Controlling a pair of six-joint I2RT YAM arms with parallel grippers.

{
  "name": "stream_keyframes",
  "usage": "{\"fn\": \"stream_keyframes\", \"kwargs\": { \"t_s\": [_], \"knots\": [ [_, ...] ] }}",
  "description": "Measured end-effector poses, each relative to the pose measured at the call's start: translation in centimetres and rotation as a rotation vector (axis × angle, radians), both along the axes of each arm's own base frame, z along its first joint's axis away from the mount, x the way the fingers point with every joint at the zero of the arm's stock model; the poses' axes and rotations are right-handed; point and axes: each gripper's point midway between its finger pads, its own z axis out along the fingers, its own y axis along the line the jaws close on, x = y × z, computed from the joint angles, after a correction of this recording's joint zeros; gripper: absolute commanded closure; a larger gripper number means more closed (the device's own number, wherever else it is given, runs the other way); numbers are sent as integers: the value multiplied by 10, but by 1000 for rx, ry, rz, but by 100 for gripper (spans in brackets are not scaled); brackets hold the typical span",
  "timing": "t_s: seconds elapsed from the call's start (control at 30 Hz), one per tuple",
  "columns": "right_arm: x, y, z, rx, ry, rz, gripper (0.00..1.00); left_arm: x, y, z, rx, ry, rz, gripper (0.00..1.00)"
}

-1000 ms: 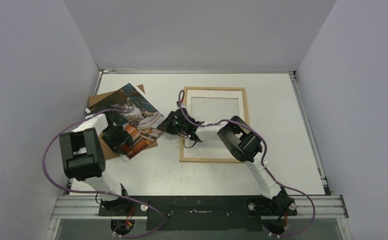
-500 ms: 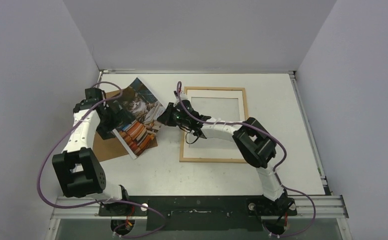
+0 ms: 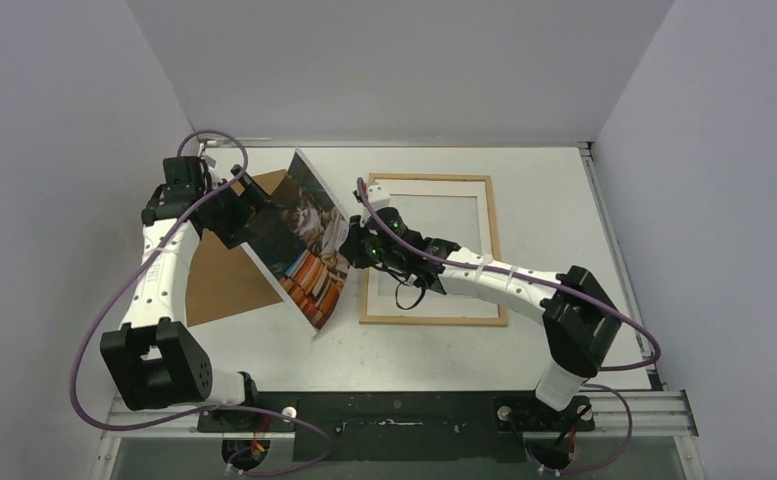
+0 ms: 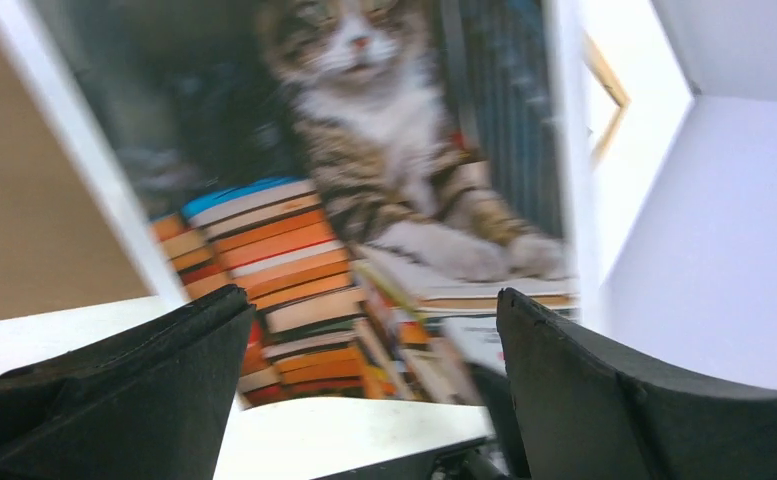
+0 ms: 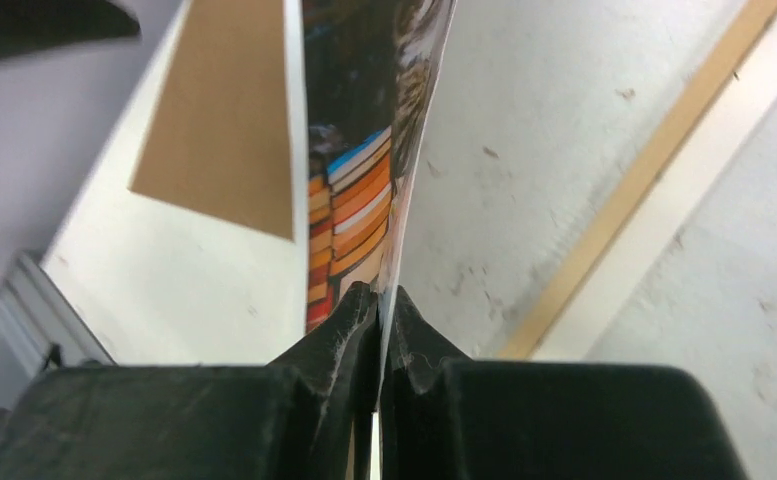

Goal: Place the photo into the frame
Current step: Turn over the photo at the center of the board.

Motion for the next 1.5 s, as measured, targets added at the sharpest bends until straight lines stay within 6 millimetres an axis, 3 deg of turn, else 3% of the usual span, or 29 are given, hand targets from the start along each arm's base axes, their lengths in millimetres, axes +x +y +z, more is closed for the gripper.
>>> {"fn": "stream_keyframes", "kwargs": {
  "t_s": [0.17,0.3,0.4,0.63,0.77,0.93,1.03,1.13,1.5],
  "knots": [
    [-35,-17,-15,-200,-39,23,100,11,-48,32,-56,-53,-63,10],
    [-61,-26,-20,-352,-117,40,100,24,-60,45,-51,-60,-50,10],
    [-73,-33,-23,-456,-186,45,100,31,-60,39,-30,-34,-25,11],
    [-77,-46,-20,-602,-323,16,100,27,-68,7,-4,80,-39,14],
    [-83,-48,-17,-656,-388,23,100,26,-74,-1,3,108,-53,18],
    [-92,-47,-15,-695,-442,42,100,25,-75,-8,20,128,-54,30],
    [-93,-47,-13,-712,-462,44,100,20,-73,-20,36,182,-49,43],
    [-94,-48,-11,-725,-481,43,100,16,-72,-30,45,227,-45,50],
    [-97,-47,-8,-751,-517,49,100,13,-78,-32,43,242,-50,93]
  ]
}}
